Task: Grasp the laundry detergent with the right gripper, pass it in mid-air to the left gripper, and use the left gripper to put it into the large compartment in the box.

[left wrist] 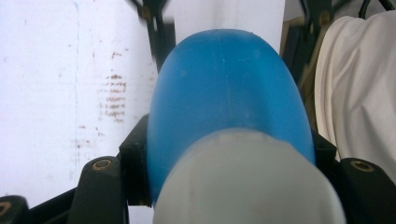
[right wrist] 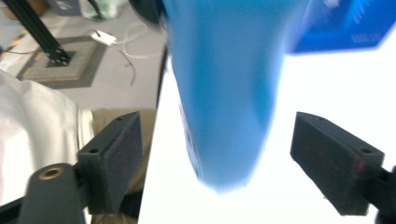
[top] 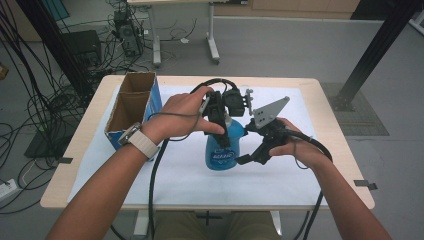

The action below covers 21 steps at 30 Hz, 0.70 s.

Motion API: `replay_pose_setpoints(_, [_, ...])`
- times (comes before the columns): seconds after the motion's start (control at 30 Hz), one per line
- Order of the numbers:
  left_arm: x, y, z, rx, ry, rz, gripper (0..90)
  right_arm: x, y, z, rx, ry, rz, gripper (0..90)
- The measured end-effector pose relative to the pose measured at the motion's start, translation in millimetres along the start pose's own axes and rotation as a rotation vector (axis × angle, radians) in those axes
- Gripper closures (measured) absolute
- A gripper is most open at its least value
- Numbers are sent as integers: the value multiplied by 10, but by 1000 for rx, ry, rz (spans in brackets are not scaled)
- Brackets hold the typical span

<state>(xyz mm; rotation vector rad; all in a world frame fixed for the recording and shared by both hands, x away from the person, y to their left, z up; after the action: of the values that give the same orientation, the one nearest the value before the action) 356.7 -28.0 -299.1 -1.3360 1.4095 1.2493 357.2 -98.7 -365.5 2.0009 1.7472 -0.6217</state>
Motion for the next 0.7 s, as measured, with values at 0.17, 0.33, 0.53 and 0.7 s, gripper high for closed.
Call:
replay_pose_setpoints(0.17, [-43,-45,46,-34,2,-20,380,-152,140,250,45,-117,62,108])
replay_pose_setpoints(0.33, [-79,-72,73,-67,-2,-38,380,-290,239,423,55,-215,97,108])
replay_pose_setpoints(0.53, [-119,-105,98,-112,-3,-51,380,-454,340,528,67,-272,130,108])
replay_pose_setpoints(0.7, [-168,-146,129,-175,14,-64,380,-588,439,585,69,-314,163,108])
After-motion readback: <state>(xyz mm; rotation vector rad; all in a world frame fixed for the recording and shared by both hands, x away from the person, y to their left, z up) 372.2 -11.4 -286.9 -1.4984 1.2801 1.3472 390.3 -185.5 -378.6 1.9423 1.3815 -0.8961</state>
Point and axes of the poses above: each handheld gripper's, and its own axes: x roughly forward along the jaws, z roughly out of its underside, y roughly to its right, the point moved 10 cm from there along x, roughly forward along the jaws, and after that the axes turned 9 degrees about z, right-handed, at the moved point
